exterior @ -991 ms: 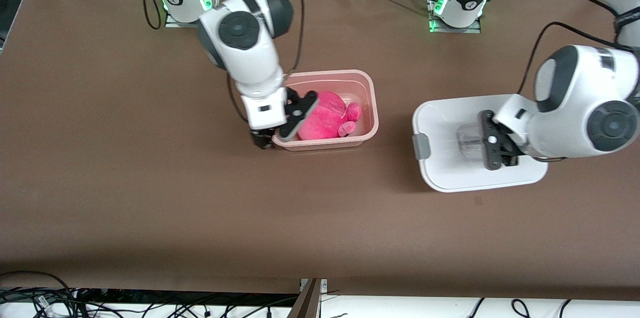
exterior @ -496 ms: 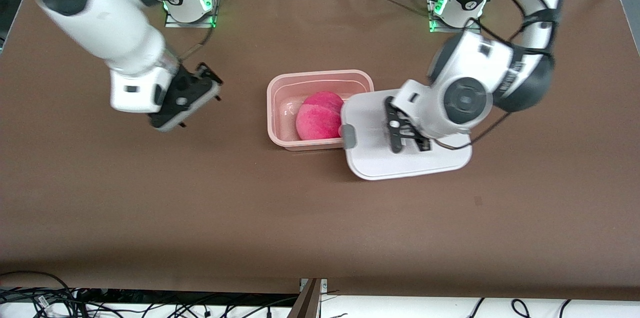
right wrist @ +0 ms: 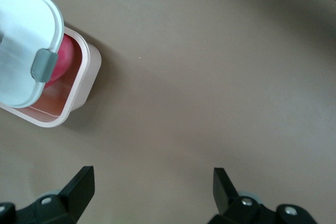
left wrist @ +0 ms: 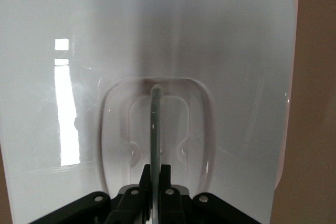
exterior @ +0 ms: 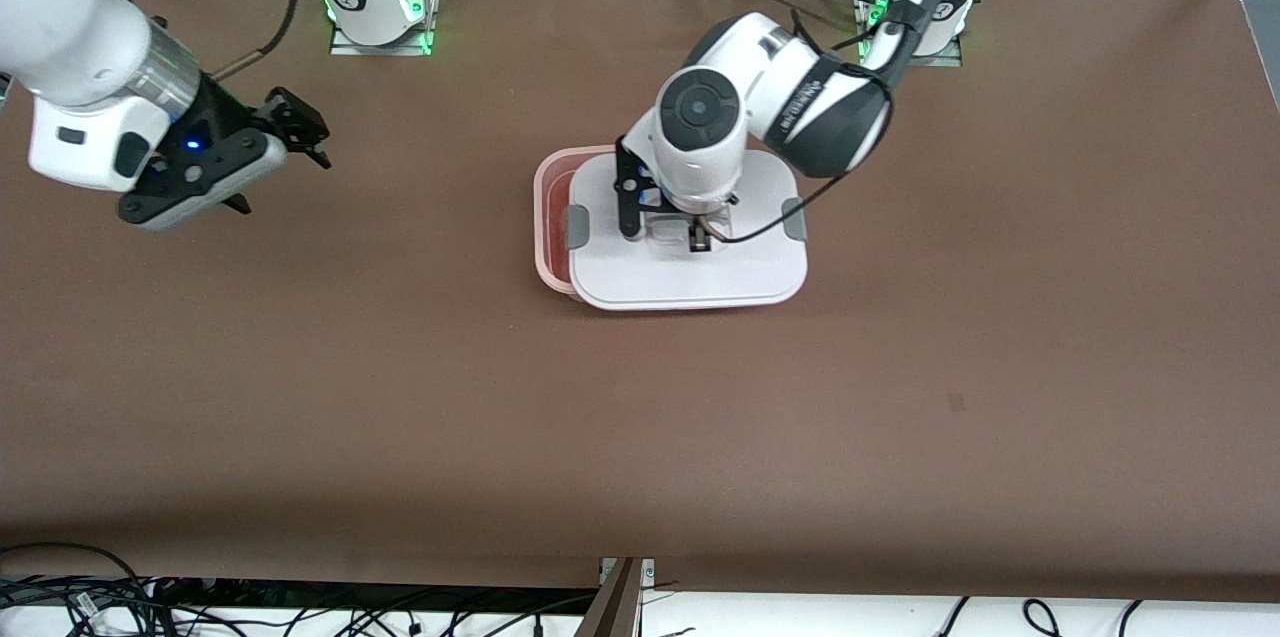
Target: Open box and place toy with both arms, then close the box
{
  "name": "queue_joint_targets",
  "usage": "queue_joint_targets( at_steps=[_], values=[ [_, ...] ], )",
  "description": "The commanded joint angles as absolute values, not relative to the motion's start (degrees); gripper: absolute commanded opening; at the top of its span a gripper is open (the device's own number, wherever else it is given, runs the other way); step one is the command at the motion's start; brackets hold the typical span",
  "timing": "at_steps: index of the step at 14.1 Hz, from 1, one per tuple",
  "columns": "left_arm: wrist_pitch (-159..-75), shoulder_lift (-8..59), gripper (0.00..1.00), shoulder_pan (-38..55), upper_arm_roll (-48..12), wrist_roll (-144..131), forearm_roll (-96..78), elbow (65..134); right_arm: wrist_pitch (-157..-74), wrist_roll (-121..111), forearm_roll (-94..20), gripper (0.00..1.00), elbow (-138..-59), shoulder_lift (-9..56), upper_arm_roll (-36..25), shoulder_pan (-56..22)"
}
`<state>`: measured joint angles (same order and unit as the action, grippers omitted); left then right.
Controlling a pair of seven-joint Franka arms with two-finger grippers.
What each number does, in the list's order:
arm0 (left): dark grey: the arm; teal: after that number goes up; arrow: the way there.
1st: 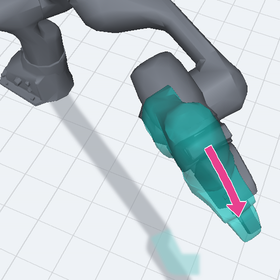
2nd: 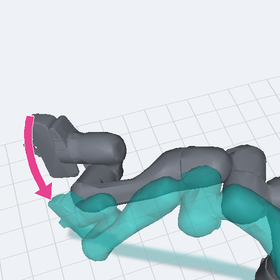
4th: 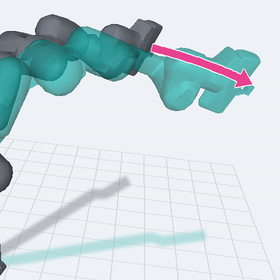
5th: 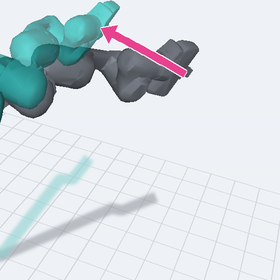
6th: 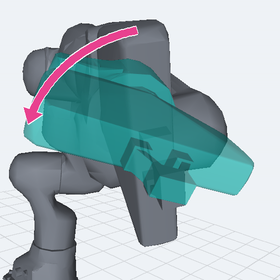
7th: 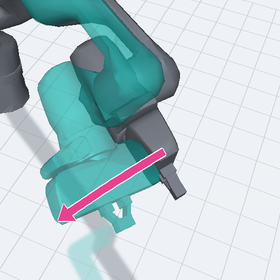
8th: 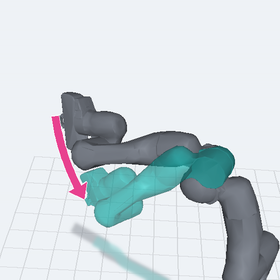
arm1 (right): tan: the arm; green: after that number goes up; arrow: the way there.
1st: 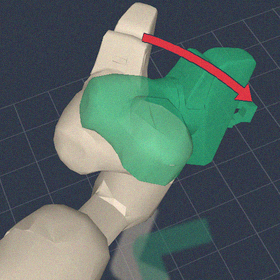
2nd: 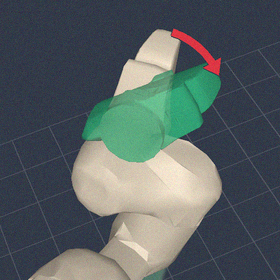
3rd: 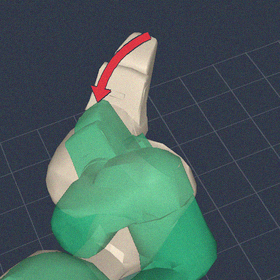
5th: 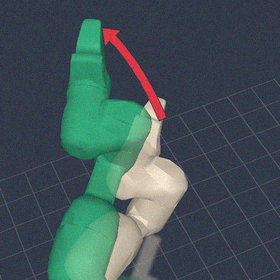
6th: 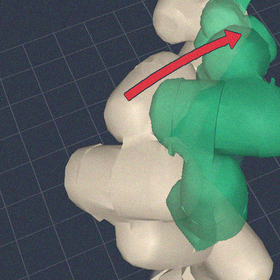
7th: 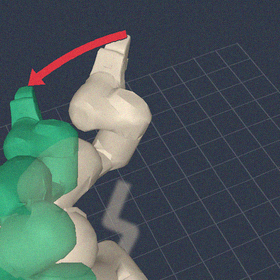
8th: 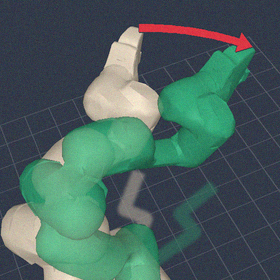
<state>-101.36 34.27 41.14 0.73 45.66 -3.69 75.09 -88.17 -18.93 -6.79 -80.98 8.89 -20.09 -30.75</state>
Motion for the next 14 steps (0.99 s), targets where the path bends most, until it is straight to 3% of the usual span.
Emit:
queue_joint_targets(
  at_steps=[1,5,10,14],
  values=[
    [-104.2,35.8,0.00,42.9,1.8,44.7,-4.6,74.6,-86.6,-17.7,-7.4,1.00,-82.7,7.0,-22.2,-31.1],
    [-104.9,37.2,0.00,45.6,1.8,41.5,-3.8,74.6,-87.4,-22.7,-3.1,1.00,-82.3,7.6,-23.6,-31.0],
    [-104.3,37.4,0.00,46.5,1.8,38.3,-3.8,74.8,-88.5,-19.6,-5.6,1.00,-82.9,7.5,-23.2,-28.5],
    [-104.2,37.4,0.00,47.3,1.8,36.1,-3.8,75.1,-87.2,-12.8,-5.8,1.00,-85.1,4.8,-13.0,-17.3]
  ],
)
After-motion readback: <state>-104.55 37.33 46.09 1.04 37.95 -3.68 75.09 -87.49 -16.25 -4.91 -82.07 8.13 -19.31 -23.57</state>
